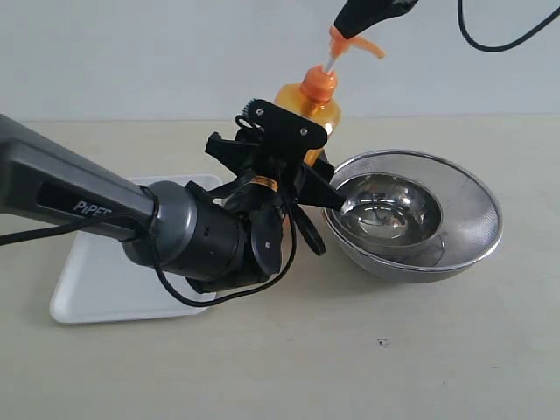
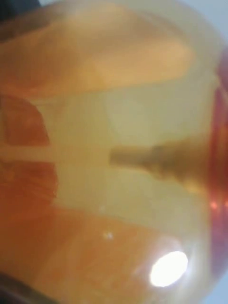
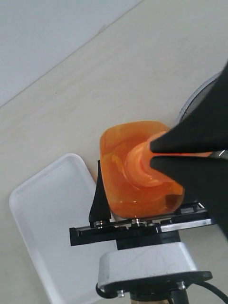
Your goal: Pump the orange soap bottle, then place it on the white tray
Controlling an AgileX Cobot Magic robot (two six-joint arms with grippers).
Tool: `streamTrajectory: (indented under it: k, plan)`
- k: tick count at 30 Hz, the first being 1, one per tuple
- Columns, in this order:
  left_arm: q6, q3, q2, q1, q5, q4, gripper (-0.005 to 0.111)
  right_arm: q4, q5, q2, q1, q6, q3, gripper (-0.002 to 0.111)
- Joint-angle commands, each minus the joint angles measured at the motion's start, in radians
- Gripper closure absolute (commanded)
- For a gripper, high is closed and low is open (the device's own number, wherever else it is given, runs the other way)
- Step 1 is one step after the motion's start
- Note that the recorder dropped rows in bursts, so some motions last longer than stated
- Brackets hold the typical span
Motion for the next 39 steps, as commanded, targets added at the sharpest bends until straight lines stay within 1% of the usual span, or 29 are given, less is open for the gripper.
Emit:
streamTrajectory:
  k: [1,8,13,34,39]
  plan:
    - [-0.003,-0.013,-0.012,-0.012,-0.04,0.021,0.102,-0.008,-0.008,0.009,-0.001,-0.008,0.006,0.108]
    - [-0.003,-0.013,-0.012,-0.012,-0.04,0.021,0.102,-0.012,0.019,0.017,-0.001,-0.006,0.006,0.108]
    - [-0.003,-0.013,-0.012,-0.012,-0.04,0.021,0.102,-0.008,0.054,0.066,-0.001,-0.004,0.006,0.108]
    - [-0.003,-0.013,-0.012,-0.012,-0.042,0.023,0.102,-0.011,0.054,0.078,-0.001,0.001,0.006,0.108]
    - [-0.003,-0.013,-0.012,-0.012,-0.042,0.023,0.102,-0.068,0.054,0.078,-0.001,0.03,0.006,0.108]
